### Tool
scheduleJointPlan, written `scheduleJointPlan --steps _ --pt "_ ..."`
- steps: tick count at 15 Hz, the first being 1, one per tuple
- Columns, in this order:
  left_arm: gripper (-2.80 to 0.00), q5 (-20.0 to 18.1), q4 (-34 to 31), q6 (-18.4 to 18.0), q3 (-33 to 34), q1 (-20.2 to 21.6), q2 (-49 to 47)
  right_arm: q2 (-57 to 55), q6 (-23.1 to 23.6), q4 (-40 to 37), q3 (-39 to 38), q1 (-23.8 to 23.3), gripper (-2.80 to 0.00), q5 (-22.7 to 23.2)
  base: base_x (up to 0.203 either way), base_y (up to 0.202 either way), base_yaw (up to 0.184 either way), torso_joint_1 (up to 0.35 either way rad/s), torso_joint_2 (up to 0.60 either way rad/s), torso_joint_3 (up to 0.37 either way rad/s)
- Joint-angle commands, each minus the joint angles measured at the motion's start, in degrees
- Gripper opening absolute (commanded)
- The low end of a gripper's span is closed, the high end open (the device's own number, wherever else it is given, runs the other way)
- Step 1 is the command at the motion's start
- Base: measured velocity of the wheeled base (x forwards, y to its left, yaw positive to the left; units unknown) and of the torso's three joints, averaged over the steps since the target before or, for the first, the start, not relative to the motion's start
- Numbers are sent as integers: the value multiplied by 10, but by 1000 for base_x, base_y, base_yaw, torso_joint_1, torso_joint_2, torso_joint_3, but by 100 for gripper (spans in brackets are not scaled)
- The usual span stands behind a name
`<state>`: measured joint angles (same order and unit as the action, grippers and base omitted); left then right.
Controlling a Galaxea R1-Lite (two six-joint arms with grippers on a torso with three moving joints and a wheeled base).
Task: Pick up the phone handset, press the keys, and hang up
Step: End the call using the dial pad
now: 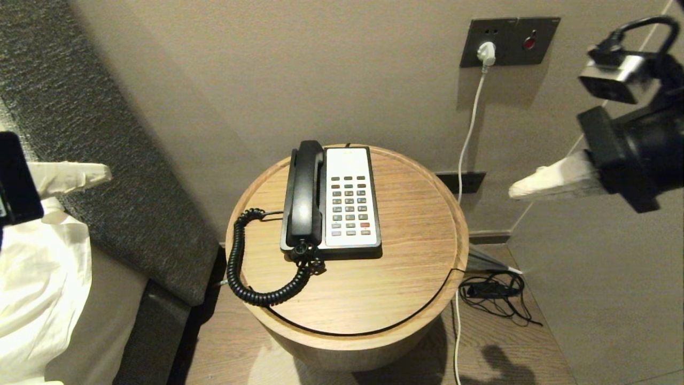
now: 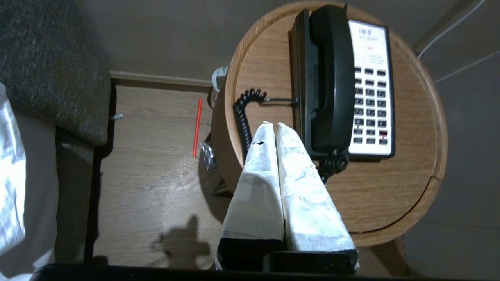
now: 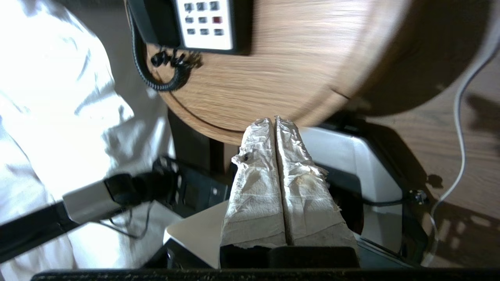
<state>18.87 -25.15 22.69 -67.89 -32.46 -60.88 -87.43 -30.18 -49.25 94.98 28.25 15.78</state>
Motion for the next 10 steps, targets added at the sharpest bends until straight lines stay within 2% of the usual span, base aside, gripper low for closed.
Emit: scheduleJointPlan --steps 1,6,10 --pt "-280 1 0 2 10 6 -4 -133 -5 -23 85 56 -280 -10 0 0 0 0 0 0" --pt "-280 0 1 3 36 26 -15 -217 -13 -31 148 110 -280 -20 0 0 0 0 0 0" --pt "-280 -1 6 4 54 29 -14 -245 -13 -26 160 123 -280 -21 0 0 0 0 0 0"
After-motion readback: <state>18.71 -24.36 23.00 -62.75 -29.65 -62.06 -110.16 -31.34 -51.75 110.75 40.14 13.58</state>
